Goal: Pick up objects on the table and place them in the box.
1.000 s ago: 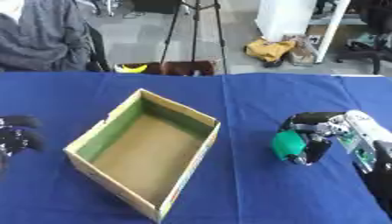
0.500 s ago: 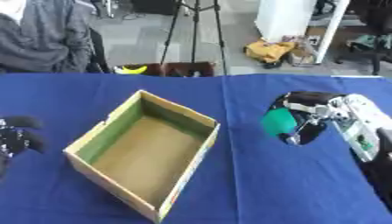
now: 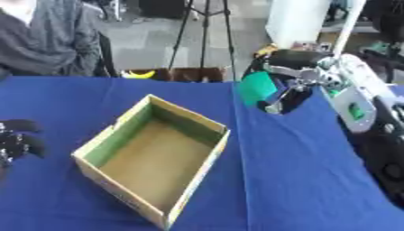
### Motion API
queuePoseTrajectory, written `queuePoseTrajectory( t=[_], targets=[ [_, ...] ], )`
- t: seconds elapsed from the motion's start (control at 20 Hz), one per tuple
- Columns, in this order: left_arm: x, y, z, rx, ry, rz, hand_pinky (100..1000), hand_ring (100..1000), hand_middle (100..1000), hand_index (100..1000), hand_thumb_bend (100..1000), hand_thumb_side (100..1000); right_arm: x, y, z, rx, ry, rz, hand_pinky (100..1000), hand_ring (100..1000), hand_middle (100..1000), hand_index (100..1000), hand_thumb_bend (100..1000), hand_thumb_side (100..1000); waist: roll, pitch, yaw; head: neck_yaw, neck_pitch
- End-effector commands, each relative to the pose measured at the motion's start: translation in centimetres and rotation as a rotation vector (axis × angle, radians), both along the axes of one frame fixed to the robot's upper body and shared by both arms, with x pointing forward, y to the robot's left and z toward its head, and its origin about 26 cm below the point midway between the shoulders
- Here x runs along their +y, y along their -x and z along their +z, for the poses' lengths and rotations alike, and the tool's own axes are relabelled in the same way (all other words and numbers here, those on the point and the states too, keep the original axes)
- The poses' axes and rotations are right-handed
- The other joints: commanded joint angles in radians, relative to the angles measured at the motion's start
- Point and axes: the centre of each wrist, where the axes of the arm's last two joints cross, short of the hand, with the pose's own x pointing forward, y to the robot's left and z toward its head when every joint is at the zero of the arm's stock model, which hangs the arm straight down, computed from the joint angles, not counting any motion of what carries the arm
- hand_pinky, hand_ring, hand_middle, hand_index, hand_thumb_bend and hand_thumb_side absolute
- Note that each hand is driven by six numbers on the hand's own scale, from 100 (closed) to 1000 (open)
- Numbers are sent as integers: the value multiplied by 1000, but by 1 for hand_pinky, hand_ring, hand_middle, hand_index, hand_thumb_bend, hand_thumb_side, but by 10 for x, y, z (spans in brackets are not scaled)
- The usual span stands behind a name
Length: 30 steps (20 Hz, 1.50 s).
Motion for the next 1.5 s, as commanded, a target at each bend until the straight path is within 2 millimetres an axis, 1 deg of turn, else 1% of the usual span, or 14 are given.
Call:
queuePoseTrajectory(
  t=[0.05, 0.35, 0.65, 0.75, 0.8, 0.85, 0.9, 1.0, 1.1, 1.15, 1.2, 1.3, 1.4, 1.5],
  targets=[
    [-2, -1, 11, -35, -15, -29, 515, 534, 610, 703, 407, 986, 22, -10, -2, 16, 20, 17, 311, 418, 731, 774, 100, 100, 6, -15, 15, -22, -5],
    [-8, -2, 15, -46, -5, -58, 515, 533, 610, 703, 408, 985, 62, -24, -45, 118, 80, 57, 317, 426, 732, 776, 100, 100, 12, -5, 59, -54, -9],
    [-10, -3, 16, -47, -1, -65, 515, 533, 610, 702, 408, 985, 87, -25, -82, 184, 141, 112, 330, 444, 737, 778, 100, 143, 15, 1, 67, -64, -6],
    [-10, -3, 16, -48, 0, -67, 515, 533, 609, 702, 409, 986, 93, -24, -88, 190, 158, 137, 343, 462, 746, 781, 100, 215, 15, 2, 67, -65, -5],
    [-10, -3, 16, -48, 0, -68, 515, 533, 609, 702, 409, 985, 95, -23, -89, 188, 164, 151, 373, 488, 760, 791, 100, 306, 15, 2, 68, -66, -5],
    [-10, -3, 16, -48, 0, -68, 515, 533, 609, 702, 409, 985, 97, -23, -90, 184, 169, 165, 381, 495, 763, 794, 100, 317, 14, 2, 67, -66, -5],
    [-10, -3, 16, -48, 0, -67, 515, 533, 609, 702, 410, 985, 99, -22, -89, 177, 172, 181, 483, 585, 795, 829, 100, 455, 14, 2, 67, -66, -5],
    [-10, -3, 16, -49, 0, -66, 515, 533, 609, 701, 411, 984, 101, -21, -88, 160, 174, 213, 590, 694, 829, 856, 122, 578, 13, 1, 66, -66, -6],
    [-10, -3, 16, -49, -1, -66, 515, 533, 609, 701, 411, 984, 103, -19, -85, 143, 175, 242, 664, 758, 856, 873, 271, 652, 11, 1, 64, -66, -7],
    [-10, -3, 16, -49, -1, -65, 515, 533, 609, 701, 411, 984, 103, -19, -84, 136, 176, 254, 686, 776, 865, 880, 315, 680, 11, 1, 63, -65, -7],
    [-10, -3, 16, -49, -1, -64, 515, 533, 609, 701, 412, 984, 104, -18, -82, 130, 175, 266, 743, 820, 884, 892, 402, 747, 10, 1, 62, -65, -8],
    [-10, -3, 16, -49, -1, -63, 514, 532, 609, 701, 412, 984, 105, -17, -77, 117, 168, 290, 823, 889, 912, 908, 512, 816, 8, 1, 59, -63, -9],
    [-9, -3, 16, -48, -2, -60, 515, 532, 608, 700, 413, 983, 106, -14, -70, 102, 159, 315, 878, 932, 932, 920, 564, 854, 6, -1, 56, -60, -10],
    [-9, -3, 16, -48, -2, -58, 514, 532, 608, 700, 413, 983, 106, -11, -61, 80, 141, 337, 885, 935, 934, 921, 528, 862, 4, -2, 52, -57, -12]
  ],
)
